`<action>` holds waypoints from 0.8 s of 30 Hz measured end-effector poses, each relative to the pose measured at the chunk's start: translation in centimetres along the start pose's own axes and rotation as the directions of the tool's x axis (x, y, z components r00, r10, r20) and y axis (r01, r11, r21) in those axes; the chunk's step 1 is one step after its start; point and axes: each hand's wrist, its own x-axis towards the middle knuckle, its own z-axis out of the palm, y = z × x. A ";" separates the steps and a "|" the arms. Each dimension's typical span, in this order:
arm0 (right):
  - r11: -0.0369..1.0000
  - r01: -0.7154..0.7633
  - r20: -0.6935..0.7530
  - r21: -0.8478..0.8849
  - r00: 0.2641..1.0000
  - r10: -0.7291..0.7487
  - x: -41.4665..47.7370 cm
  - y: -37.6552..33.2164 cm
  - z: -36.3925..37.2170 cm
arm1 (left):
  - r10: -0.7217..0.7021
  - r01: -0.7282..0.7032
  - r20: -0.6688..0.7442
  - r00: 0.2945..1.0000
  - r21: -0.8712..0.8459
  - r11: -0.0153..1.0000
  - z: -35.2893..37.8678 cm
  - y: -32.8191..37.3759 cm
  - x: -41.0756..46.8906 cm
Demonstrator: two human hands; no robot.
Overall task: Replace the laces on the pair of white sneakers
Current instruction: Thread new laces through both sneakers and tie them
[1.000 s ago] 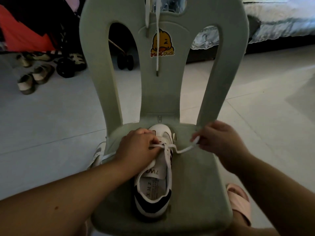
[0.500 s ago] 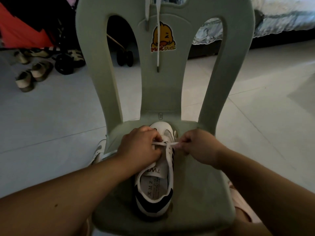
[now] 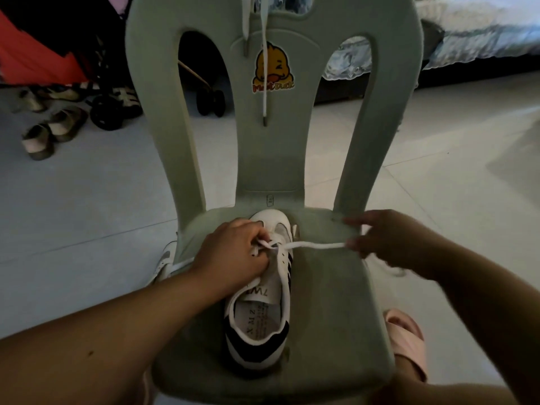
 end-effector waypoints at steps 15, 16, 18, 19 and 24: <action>0.996 0.056 0.159 0.075 0.985 -0.068 1.1 -3.8 5.1 | -0.011 0.011 -0.004 1.000 -0.009 1.000 0.1 -0.4 0.0; 0.995 0.037 0.179 0.096 0.982 -0.054 1.1 -3.6 5.1 | -0.011 0.011 -0.004 1.000 -0.011 1.000 0.1 -0.4 -0.1; 0.978 -0.048 0.207 0.202 0.978 0.005 1.1 -3.3 5.1 | -0.008 0.008 -0.007 1.000 -0.018 1.000 0.2 -0.4 -0.1; 0.970 -0.078 0.222 0.229 0.975 0.025 1.1 -3.2 5.2 | -0.007 0.007 -0.007 1.000 -0.019 1.000 0.2 -0.4 0.0; 0.987 -0.001 0.176 0.161 0.984 -0.028 1.1 -3.2 5.6 | 0.029 -0.030 -0.013 0.999 -0.038 0.999 0.2 -0.5 0.1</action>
